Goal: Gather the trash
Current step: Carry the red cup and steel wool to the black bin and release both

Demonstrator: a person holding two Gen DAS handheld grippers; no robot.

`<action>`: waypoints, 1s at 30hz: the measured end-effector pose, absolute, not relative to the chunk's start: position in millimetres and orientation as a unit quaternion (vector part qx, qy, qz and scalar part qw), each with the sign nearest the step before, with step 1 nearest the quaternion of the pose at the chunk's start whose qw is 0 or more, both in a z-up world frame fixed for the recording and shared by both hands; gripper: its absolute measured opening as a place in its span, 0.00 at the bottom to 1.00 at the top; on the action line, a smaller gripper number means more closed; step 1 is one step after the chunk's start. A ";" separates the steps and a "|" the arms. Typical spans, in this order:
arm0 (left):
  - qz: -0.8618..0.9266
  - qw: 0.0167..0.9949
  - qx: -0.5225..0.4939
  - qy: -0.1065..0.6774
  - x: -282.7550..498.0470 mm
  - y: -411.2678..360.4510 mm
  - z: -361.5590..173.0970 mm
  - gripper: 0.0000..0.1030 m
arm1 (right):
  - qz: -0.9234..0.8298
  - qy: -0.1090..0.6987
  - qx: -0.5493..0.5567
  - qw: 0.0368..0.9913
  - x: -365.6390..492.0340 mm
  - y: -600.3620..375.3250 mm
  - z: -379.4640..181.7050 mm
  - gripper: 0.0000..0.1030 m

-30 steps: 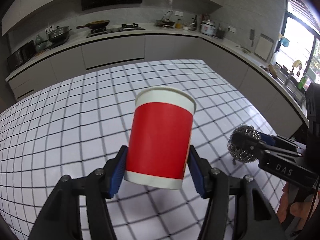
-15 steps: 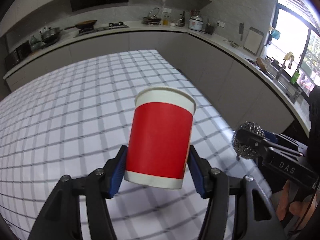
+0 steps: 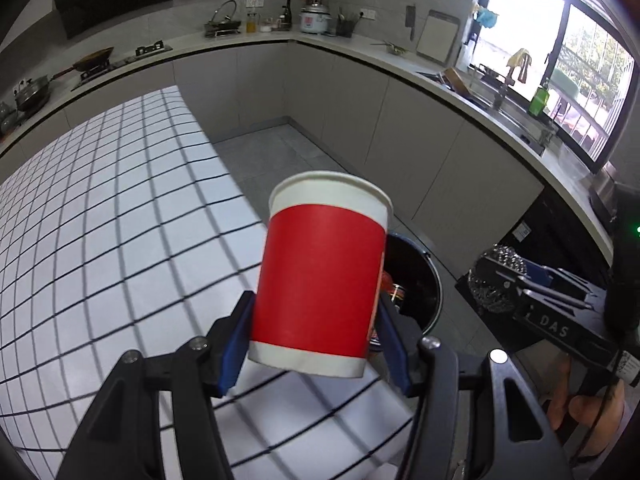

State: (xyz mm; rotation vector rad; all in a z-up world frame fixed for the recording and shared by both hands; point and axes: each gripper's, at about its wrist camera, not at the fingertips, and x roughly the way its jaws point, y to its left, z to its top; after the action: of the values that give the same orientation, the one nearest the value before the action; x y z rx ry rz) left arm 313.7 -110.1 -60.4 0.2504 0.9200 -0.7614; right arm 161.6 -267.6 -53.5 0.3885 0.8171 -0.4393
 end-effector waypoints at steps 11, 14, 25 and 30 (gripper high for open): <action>-0.288 0.832 0.083 0.466 273.7 -222.3 -88.4 0.58 | -0.118 0.440 0.140 0.879 166.0 -384.2 -105.2 0.47; -0.264 0.836 0.073 0.476 267.2 -245.1 -101.8 0.58 | -0.098 0.450 0.129 0.878 172.3 -407.4 -113.0 0.47; -0.177 0.840 0.069 0.508 285.0 -266.6 -158.0 0.58 | -0.036 0.483 0.101 0.869 222.2 -434.7 -157.4 0.47; -0.144 0.831 0.066 0.533 300.1 -266.4 -186.8 0.59 | -0.017 0.502 0.091 0.860 250.8 -426.2 -184.3 0.47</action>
State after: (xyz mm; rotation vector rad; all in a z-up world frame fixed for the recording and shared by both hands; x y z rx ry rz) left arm 300.1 -266.4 -186.8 0.1390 1.1313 -0.3062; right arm 250.8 -426.2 -184.3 0.1911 1.0530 -0.0349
